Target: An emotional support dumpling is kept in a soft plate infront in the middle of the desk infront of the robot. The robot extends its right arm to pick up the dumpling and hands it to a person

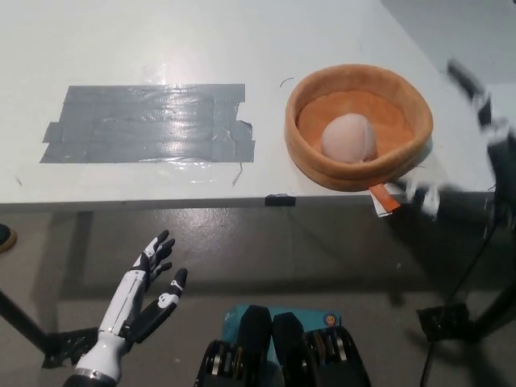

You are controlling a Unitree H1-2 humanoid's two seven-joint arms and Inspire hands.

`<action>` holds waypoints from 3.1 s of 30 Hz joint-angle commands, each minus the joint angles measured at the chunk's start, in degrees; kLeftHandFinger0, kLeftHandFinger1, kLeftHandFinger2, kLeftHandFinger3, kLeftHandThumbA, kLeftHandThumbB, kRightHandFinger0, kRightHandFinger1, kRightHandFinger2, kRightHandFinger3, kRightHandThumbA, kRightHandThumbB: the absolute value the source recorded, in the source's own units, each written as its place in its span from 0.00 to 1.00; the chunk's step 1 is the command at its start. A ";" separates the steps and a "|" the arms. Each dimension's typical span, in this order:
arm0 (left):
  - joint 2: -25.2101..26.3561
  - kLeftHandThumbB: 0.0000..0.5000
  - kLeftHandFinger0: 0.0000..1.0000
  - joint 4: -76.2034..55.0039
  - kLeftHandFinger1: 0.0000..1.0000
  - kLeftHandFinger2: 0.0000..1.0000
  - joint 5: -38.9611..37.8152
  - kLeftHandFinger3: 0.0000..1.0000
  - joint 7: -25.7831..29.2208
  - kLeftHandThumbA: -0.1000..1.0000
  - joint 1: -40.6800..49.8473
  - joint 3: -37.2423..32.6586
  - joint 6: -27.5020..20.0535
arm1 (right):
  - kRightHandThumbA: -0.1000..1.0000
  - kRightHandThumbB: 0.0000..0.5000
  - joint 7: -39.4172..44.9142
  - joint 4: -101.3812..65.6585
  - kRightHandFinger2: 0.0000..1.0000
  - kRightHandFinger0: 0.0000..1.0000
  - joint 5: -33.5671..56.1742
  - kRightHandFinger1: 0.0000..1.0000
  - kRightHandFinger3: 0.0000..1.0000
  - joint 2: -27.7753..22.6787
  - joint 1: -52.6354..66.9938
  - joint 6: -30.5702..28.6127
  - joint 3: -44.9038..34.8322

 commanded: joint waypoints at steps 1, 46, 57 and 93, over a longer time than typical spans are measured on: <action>0.80 0.57 0.96 -1.01 1.00 1.00 0.31 1.00 -0.81 0.65 -1.20 0.00 -2.99 | 1.00 0.66 15.29 4.82 1.00 1.00 -0.53 1.00 1.00 -7.52 -18.43 19.12 4.23; 0.98 0.56 0.98 -2.06 1.00 1.00 0.70 1.00 -1.70 0.66 -2.53 0.01 -1.46 | 0.97 0.78 22.62 54.44 1.00 1.00 -8.37 1.00 1.00 -1.14 -36.63 19.33 23.39; 1.14 0.59 0.97 -1.78 1.00 1.00 0.52 1.00 -1.99 0.68 -3.09 -0.03 -1.26 | 0.94 0.78 25.80 56.29 1.00 1.00 -8.83 1.00 1.00 -0.95 -37.02 20.99 23.86; 1.47 0.58 0.99 -1.54 1.00 1.00 1.04 1.00 -2.10 0.72 -5.89 0.23 -0.53 | 0.00 0.37 13.77 61.55 1.00 0.30 -15.76 0.84 1.00 -0.93 -39.56 15.17 24.04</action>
